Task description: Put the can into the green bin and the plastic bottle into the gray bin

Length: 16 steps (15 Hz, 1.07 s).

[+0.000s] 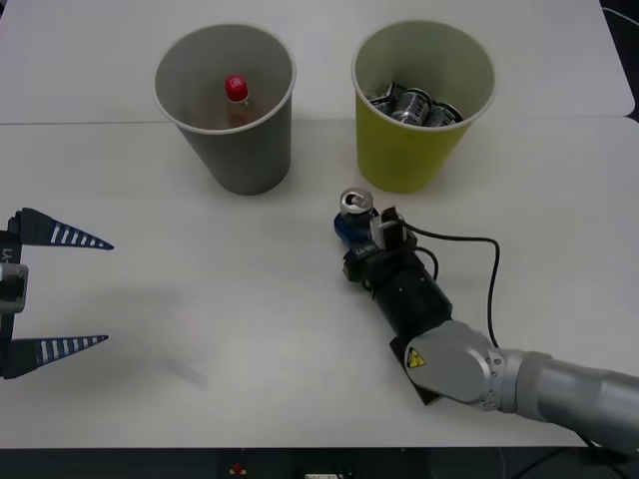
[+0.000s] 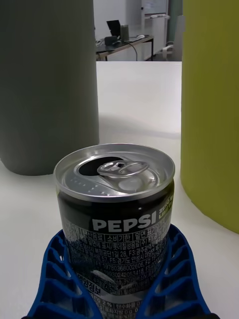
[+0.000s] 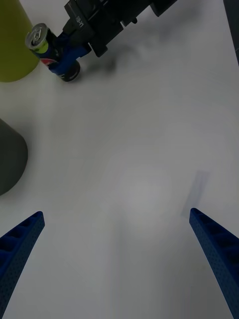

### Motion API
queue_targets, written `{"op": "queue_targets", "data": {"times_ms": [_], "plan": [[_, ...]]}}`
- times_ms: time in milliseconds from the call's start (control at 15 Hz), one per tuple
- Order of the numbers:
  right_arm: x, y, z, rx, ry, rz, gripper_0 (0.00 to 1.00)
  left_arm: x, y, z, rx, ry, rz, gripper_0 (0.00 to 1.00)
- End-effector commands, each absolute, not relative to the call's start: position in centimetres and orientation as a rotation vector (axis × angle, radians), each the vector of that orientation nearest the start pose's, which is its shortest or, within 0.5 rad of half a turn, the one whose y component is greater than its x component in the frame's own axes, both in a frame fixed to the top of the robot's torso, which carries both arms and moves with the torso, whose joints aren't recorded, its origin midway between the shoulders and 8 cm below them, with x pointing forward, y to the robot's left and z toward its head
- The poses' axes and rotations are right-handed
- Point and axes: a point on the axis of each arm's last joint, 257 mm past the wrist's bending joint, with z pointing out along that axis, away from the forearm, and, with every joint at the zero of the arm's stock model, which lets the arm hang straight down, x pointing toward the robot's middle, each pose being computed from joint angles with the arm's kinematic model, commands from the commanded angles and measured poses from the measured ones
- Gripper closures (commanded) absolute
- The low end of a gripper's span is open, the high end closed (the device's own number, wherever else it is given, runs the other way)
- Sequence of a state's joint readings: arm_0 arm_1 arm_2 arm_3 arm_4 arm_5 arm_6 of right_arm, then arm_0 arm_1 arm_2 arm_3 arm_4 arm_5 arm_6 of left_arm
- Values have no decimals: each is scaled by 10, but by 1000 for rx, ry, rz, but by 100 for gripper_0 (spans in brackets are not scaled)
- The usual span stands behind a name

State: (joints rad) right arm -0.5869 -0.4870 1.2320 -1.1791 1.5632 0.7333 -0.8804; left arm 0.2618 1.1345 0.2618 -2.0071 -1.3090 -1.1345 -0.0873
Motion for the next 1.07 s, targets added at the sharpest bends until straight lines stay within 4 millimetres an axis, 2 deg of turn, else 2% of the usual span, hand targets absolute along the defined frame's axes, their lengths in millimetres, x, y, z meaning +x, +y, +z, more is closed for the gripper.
{"op": "queue_targets", "data": {"times_ms": [67, 267, 667, 1067], "plan": [[532, -56, -256, -389, 1460, 305, 100, 341, 286, -167, 1762, 1444, -118, 0], [519, -70, -249, -441, 1462, 316, 100, 341, 286, -167, 1762, 1444, -118, 0], [489, -116, -238, -609, 1489, 260, 100, 341, 286, -167, 1762, 1444, -118, 0], [443, -154, -201, -836, 1583, 203, 100, 341, 286, -167, 1762, 1444, -118, 0]]}}
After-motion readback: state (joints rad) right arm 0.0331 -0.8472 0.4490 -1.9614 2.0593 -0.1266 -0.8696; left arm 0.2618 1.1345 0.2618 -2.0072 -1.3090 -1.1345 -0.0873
